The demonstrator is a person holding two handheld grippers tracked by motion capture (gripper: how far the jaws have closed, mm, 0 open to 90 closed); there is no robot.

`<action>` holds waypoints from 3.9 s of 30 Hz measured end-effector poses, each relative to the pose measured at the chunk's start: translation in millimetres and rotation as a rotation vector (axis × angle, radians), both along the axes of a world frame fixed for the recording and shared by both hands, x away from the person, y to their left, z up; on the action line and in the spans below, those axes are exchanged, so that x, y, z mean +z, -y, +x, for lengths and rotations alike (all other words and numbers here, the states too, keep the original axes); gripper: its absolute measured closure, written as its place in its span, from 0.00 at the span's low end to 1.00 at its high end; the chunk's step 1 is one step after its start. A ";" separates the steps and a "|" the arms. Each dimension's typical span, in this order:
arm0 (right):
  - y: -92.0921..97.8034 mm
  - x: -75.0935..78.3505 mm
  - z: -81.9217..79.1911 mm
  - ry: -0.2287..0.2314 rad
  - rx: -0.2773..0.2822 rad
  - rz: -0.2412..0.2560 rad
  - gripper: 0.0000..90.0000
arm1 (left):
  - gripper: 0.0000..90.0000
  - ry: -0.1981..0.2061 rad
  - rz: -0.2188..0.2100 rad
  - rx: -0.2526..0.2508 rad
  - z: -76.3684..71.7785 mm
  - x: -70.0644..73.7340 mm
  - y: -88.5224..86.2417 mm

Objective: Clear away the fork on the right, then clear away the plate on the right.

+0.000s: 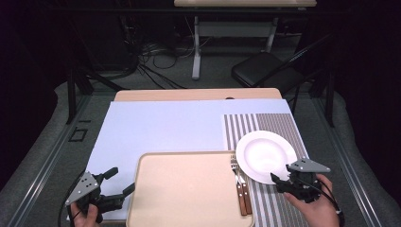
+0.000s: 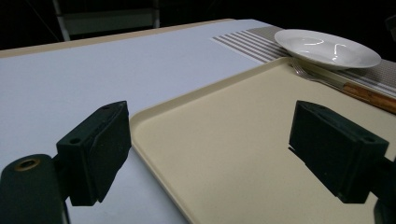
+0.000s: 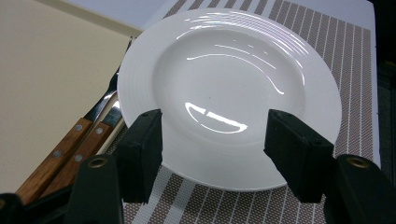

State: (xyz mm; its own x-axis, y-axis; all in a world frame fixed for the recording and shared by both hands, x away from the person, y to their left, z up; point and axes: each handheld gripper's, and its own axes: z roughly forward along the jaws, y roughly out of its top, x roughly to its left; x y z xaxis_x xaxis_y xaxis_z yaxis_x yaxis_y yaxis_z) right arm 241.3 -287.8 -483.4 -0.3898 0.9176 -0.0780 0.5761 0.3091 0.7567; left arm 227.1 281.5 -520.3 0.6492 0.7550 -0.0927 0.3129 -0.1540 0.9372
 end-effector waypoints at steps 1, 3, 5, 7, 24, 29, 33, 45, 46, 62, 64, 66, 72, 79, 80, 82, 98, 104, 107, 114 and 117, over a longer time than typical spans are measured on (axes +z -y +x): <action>0.6 0.2 0.5 -0.002 0.001 -0.002 0.41 | 0.15 0.000 0.000 0.000 0.0 0.0 0.0; 1.3 0.6 1.1 -0.007 0.002 0.001 0.42 | 0.15 0.001 0.002 -0.001 -0.1 0.0 0.3; 2.5 1.1 1.9 -0.001 0.012 -0.006 0.42 | 0.15 0.001 0.003 -0.001 -0.2 0.1 0.4; 2.7 1.2 2.0 0.009 0.018 -0.005 0.42 | 0.15 0.002 0.002 -0.001 -0.1 0.3 0.3; -1.0 -4.4 4.2 0.065 0.146 -0.171 0.40 | 0.15 -0.001 0.001 -0.002 -0.3 0.1 1.2; -4.2 -8.1 3.8 0.066 0.208 -0.240 0.43 | 0.15 0.000 0.002 -0.006 0.2 -0.1 1.6; -5.4 -10.1 3.3 0.063 0.252 -0.292 0.45 | 0.15 -0.003 0.004 -0.008 0.6 -0.7 1.7; -2.8 -12.6 3.1 0.062 0.364 -0.433 0.39 | 0.15 -0.003 0.002 -0.008 0.5 -0.6 1.8; -2.9 -12.3 2.6 0.057 0.366 -0.460 0.38 | 0.15 -0.003 0.002 -0.008 0.6 -0.6 1.7; -9.4 -23.8 7.6 0.029 0.474 -0.627 0.29 | 0.15 -0.006 0.002 -0.004 0.9 -1.0 1.9; -9.8 -26.8 9.4 0.042 0.486 -0.629 0.29 | 0.15 -0.006 0.003 -0.004 0.9 -1.0 1.9; -11.3 -24.6 8.7 0.017 0.482 -0.685 0.29 | 0.15 -0.007 0.004 -0.003 0.8 -1.0 1.7; -13.9 -33.6 13.5 0.038 0.516 -0.670 0.29 | 0.15 -0.007 0.005 -0.004 0.9 -1.0 1.8; -17.5 -41.0 18.3 0.037 0.530 -0.691 0.29 | 0.15 -0.007 0.006 -0.002 0.8 -1.0 1.6; -18.3 -40.3 18.1 0.018 0.522 -0.709 0.29 | 0.15 -0.008 0.005 -0.002 0.9 -1.1 1.6; -18.6 -43.0 20.1 0.025 0.527 -0.699 0.29 | 0.15 -0.008 0.005 -0.002 1.0 -1.2 1.7; -21.5 -53.9 30.2 0.008 0.544 -0.755 0.32 | 0.15 -0.009 0.005 -0.001 1.0 -1.2 1.4; -22.8 -54.2 32.1 -0.007 0.538 -0.772 0.35 | 0.15 -0.011 0.007 -0.007 1.3 -1.2 1.3; -22.9 -55.8 34.1 0.015 0.542 -0.771 0.37 | 0.15 -0.009 0.007 -0.002 1.1 -1.2 1.5; -24.9 -56.0 35.1 0.016 0.557 -0.801 0.39 | 0.15 -0.011 0.008 -0.004 1.2 -1.2 1.3; -25.8 -56.3 34.7 0.023 0.566 -0.817 0.41 | 0.15 -0.009 0.007 -0.002 1.1 -1.3 1.5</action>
State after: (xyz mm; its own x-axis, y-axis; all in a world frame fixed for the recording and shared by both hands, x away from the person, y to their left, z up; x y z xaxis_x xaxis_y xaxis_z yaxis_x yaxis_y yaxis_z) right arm 276.0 -262.0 -539.7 -0.7440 0.2578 -0.6165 0.1702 0.9653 0.1982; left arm 228.2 280.1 -521.6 0.6498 0.7544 -0.0933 0.3210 -0.1611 0.9333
